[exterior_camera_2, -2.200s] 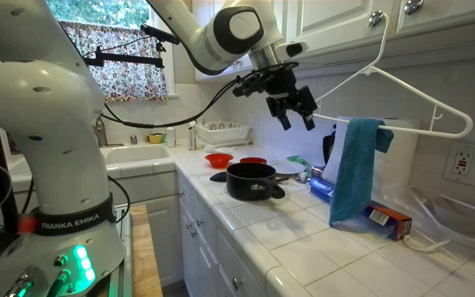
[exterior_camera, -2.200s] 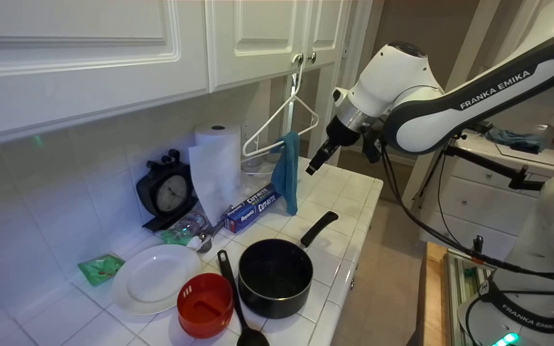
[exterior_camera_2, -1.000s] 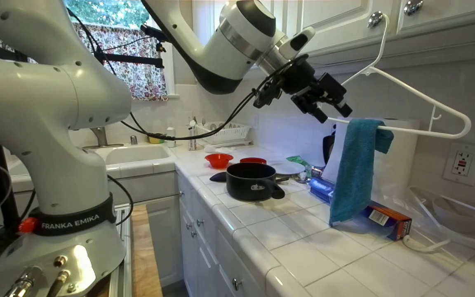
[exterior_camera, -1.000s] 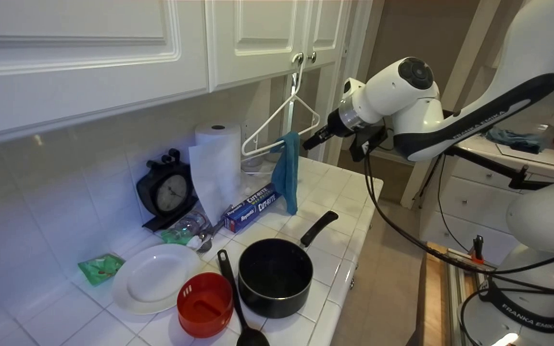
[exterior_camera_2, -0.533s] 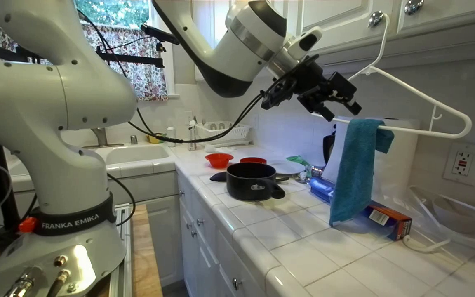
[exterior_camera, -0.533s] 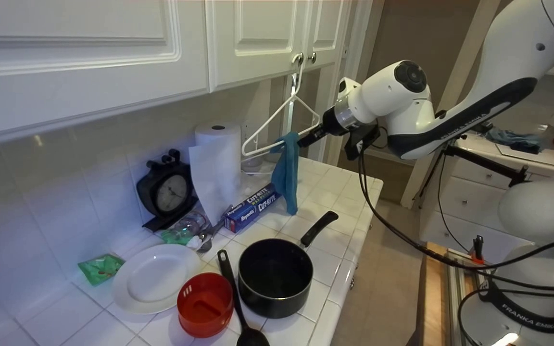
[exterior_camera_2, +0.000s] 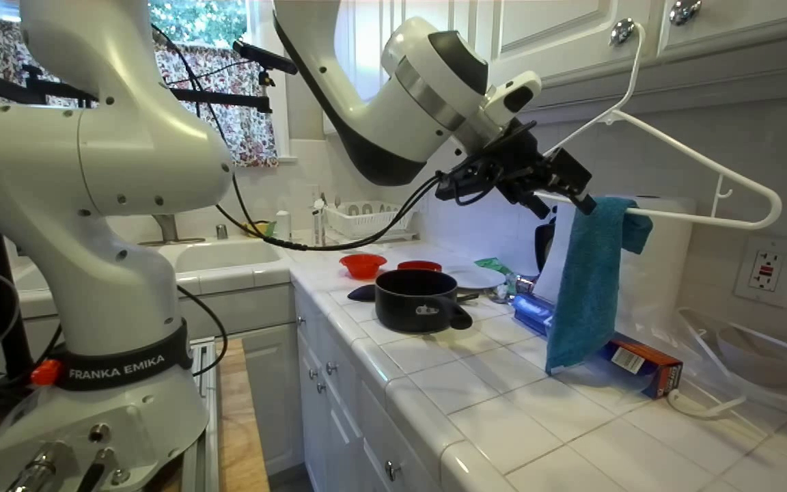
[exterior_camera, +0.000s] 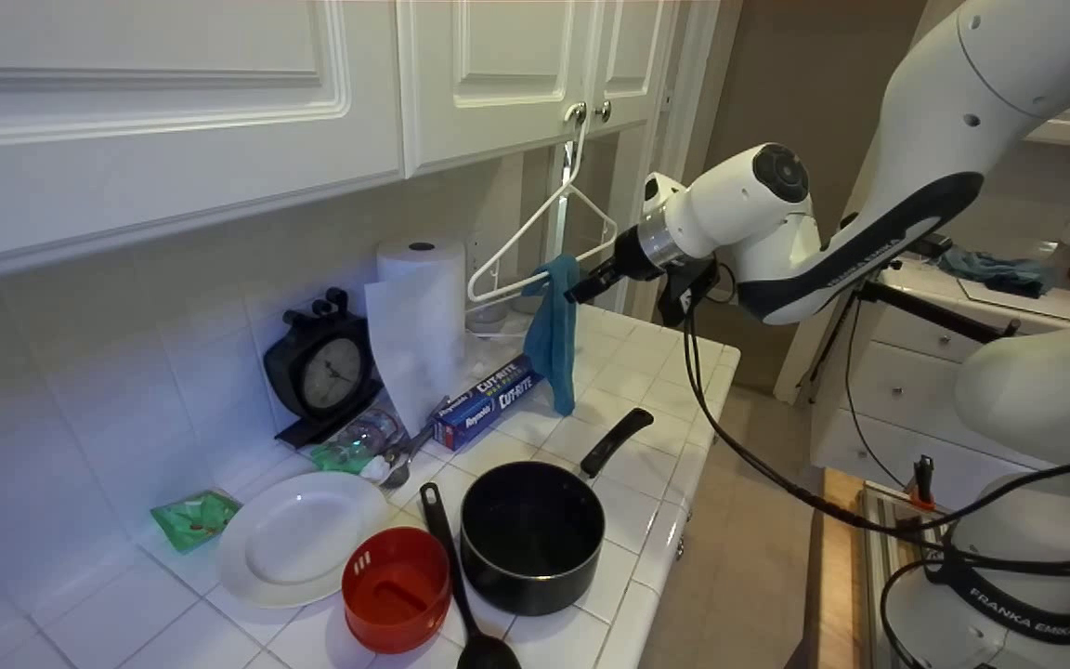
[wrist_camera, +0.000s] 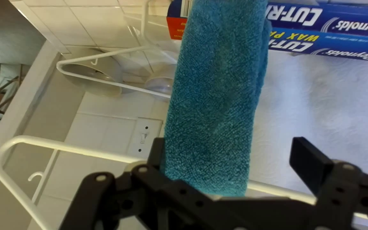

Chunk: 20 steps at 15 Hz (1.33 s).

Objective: Remove the blue towel from the hanger

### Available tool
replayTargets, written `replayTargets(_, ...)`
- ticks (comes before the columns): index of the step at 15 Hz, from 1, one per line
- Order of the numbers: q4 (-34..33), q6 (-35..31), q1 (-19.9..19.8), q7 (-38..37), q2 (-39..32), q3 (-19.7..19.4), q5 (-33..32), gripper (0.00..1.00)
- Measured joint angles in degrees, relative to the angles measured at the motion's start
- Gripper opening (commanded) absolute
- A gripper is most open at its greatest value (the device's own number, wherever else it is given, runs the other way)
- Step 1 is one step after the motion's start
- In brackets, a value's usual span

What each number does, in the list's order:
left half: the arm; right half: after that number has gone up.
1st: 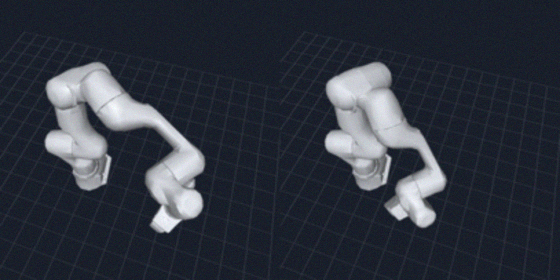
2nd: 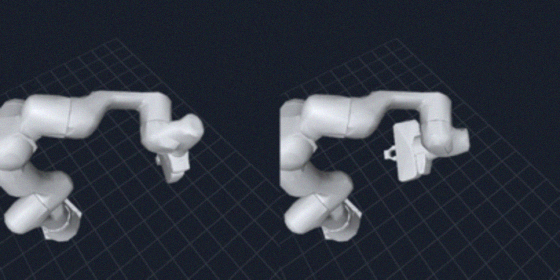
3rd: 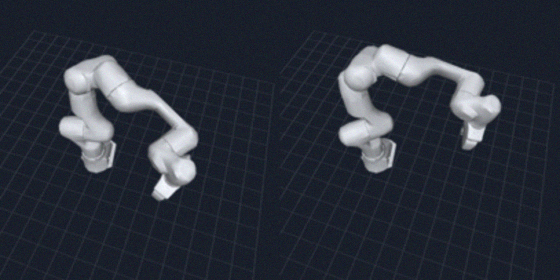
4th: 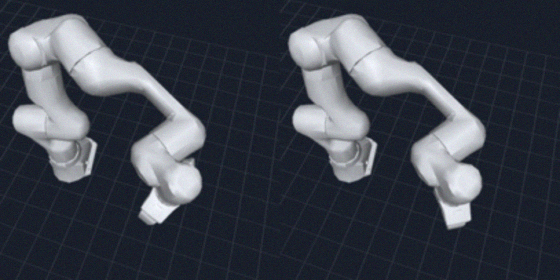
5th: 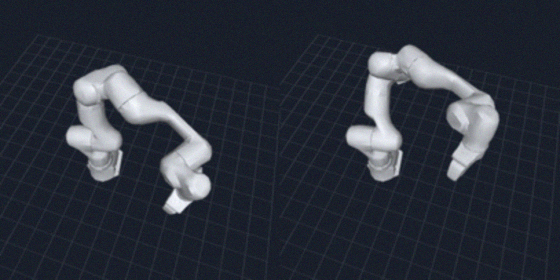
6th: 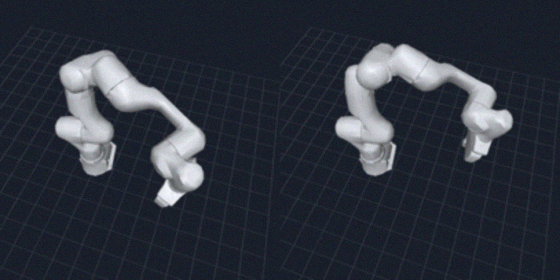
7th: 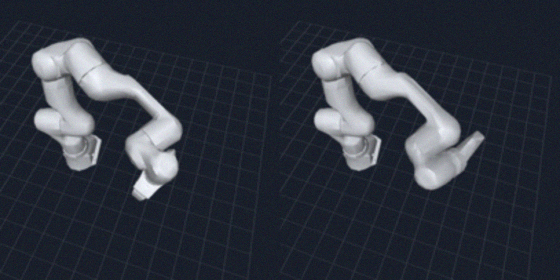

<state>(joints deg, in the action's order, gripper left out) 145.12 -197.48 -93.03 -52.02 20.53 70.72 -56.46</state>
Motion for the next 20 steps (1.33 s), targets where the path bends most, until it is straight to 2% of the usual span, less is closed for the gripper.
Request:
replayTargets(9, -1.4, -11.9, -24.3, 6.3, 4.1, 23.1, 10.6, 1.0)
replayTargets(10, -1.9, -12.5, -26.4, 6.6, 5.0, 25.1, 11.5, 0.95)
replayTargets(11, -2.5, -13.1, -28.3, 6.8, 5.9, 26.8, 12.3, 0.74)
replayTargets(13, -3.9, -14.1, -31.5, 6.9, 7.9, 29.8, 13.7, 0.69)
replayTargets(14, -4.7, -14.3, -32.8, 7.0, 8.9, 31.0, 14.4, 0.63)
replayTargets(18, -5.4, -14.3, -37.7, 20.1, 9.3, 39.3, 29.3, 0.33)
replayTargets(20, -5.6, -14.3, -39.0, 24.9, 9.3, 42.4, 34.9, 0.19)
